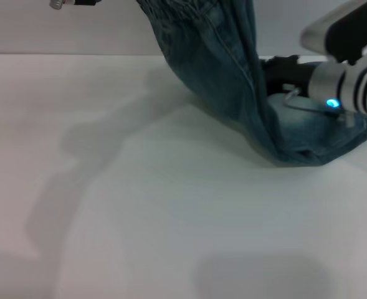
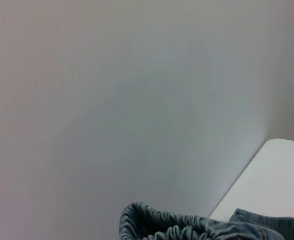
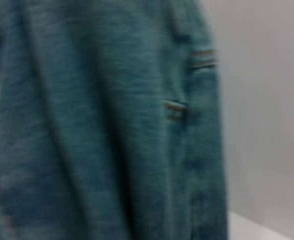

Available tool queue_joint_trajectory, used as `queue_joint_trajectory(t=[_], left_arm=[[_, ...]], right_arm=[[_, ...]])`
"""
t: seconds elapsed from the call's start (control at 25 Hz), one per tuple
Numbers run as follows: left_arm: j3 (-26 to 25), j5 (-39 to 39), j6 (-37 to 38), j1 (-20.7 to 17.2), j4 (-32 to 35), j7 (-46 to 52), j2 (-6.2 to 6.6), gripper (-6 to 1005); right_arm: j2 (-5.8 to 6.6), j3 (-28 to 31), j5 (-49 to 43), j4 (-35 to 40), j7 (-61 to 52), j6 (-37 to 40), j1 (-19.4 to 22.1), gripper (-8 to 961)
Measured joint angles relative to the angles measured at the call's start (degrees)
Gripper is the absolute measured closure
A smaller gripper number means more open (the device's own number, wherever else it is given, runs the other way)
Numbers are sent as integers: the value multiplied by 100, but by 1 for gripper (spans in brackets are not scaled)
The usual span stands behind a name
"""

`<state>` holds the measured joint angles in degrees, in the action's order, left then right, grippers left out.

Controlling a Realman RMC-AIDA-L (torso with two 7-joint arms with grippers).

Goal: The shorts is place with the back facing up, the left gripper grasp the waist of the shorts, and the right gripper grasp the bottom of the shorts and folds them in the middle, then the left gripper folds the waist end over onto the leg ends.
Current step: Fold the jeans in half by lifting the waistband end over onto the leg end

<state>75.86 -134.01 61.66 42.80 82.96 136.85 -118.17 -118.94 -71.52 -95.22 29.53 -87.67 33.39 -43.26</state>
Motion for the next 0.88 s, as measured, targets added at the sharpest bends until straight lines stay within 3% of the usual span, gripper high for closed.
queue_joint_trajectory(t=[0.16, 0.4, 0.88], left_arm=[[32, -2, 3, 0, 8, 0, 1, 912], [120, -3, -40, -10, -6, -1, -3, 913], [198, -2, -137, -46, -57, -28, -4, 914]], right_arm=[[-9, -707, 3, 74, -459, 21, -136, 351], [-18, -1187, 4, 145, -803, 293, -339, 351], [-31, -1243, 4, 324, -900, 1061, -492, 351]])
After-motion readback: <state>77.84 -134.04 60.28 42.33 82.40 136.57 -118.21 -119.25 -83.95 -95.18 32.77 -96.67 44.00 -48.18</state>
